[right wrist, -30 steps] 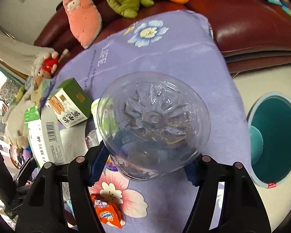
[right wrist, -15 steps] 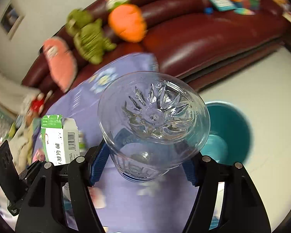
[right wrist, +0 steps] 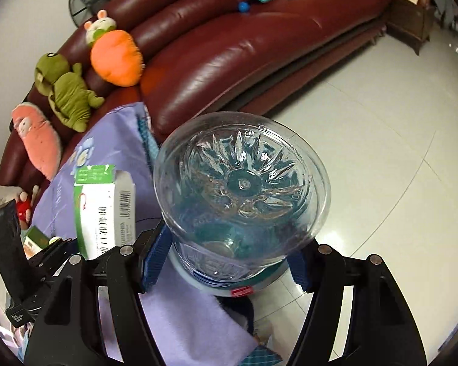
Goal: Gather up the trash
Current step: 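Carry both items over the teal bin and open both tools to drop them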
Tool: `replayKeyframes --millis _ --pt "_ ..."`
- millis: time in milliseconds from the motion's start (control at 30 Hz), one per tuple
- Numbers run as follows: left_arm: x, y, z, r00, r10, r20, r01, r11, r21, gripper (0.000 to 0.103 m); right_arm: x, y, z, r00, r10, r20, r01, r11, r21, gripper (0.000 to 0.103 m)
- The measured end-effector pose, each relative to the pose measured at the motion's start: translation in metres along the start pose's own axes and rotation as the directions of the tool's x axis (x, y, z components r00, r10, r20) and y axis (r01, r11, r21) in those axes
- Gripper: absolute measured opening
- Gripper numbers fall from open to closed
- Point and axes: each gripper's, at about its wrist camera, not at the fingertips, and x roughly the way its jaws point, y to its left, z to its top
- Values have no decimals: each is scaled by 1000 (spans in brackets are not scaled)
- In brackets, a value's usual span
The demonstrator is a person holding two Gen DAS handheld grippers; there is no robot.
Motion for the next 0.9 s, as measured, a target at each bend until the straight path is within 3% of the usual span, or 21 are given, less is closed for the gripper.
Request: replayKeyframes --millis 367,667,767,900 --pt "44 -4 5 997 16 -80 -15 1000 5 78 30 -16 5 998 -27 -60 28 999 25 64" --pt "34 7 1 998 -3 -64 0 999 -32 79 34 -10 5 996 -29 -81 28 1000 -5 64" --pt "28 12 -5 998 -1 -57 -2 999 -50 87 37 -8 4 995 -29 -100 28 1000 -11 64" --pt "16 18 -13 999 -1 -32 -1 998 -67 88 42 -3 1 992 -31 -121 28 999 -23 64"
